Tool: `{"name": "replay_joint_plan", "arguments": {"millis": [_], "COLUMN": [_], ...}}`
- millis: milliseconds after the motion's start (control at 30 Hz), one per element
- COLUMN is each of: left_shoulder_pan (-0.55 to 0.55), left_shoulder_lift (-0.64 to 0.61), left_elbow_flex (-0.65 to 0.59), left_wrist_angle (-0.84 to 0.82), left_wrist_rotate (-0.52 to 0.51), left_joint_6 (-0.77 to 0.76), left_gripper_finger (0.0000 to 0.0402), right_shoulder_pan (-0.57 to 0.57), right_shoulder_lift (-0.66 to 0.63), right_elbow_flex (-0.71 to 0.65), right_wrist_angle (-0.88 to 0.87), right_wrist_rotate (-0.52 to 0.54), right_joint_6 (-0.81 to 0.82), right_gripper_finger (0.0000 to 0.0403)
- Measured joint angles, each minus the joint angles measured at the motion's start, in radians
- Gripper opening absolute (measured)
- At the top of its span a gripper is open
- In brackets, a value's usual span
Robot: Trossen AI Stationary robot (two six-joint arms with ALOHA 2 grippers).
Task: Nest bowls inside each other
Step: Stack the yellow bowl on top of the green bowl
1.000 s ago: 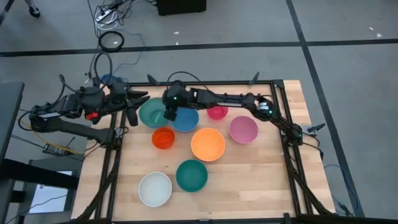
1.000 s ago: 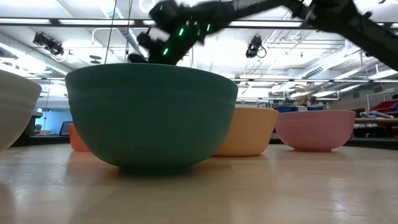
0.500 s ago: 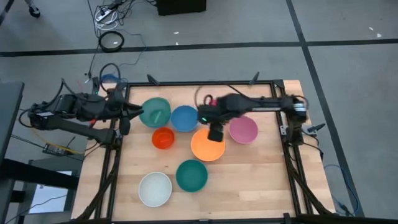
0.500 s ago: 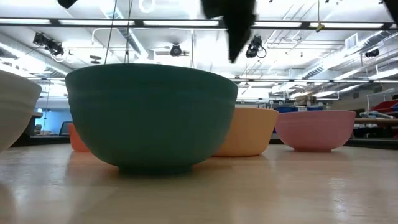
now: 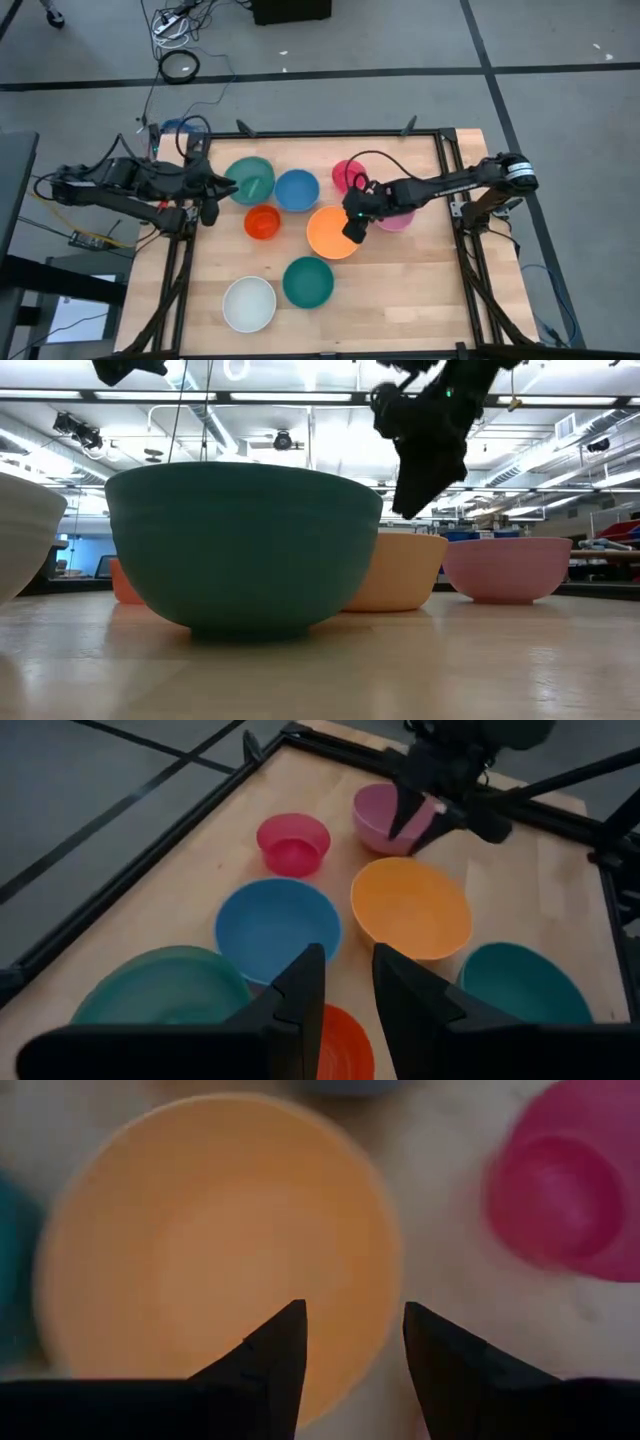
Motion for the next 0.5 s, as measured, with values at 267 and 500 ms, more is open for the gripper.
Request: {"name": "replay_joint_plan", "arguments": {"millis": [267, 500], "left_shoulder_pan": [0.000, 0.000], "left_shoulder_lift": [0.000, 0.001], "left_elbow_flex": [-0.040, -0.040], "left_wrist_angle": [0.020, 0.021], "left_wrist_rotate": [0.000, 0.001], "left_joint_6": [-0.015, -0.017], "left_gripper_finger": [0.0096, 0.0096], "right_shoulder_pan": [-0.051, -0.057], "right_shoulder_lift": [0.045, 0.119], "right_elbow_flex": [-0.027, -0.027], "right_wrist_angle": [0.033, 0.075], "right_wrist_rotate": [0.022, -0.003], "right_joint_6": [-0.037, -0.053], "right_gripper_finger": [0.0155, 0.0155]}}
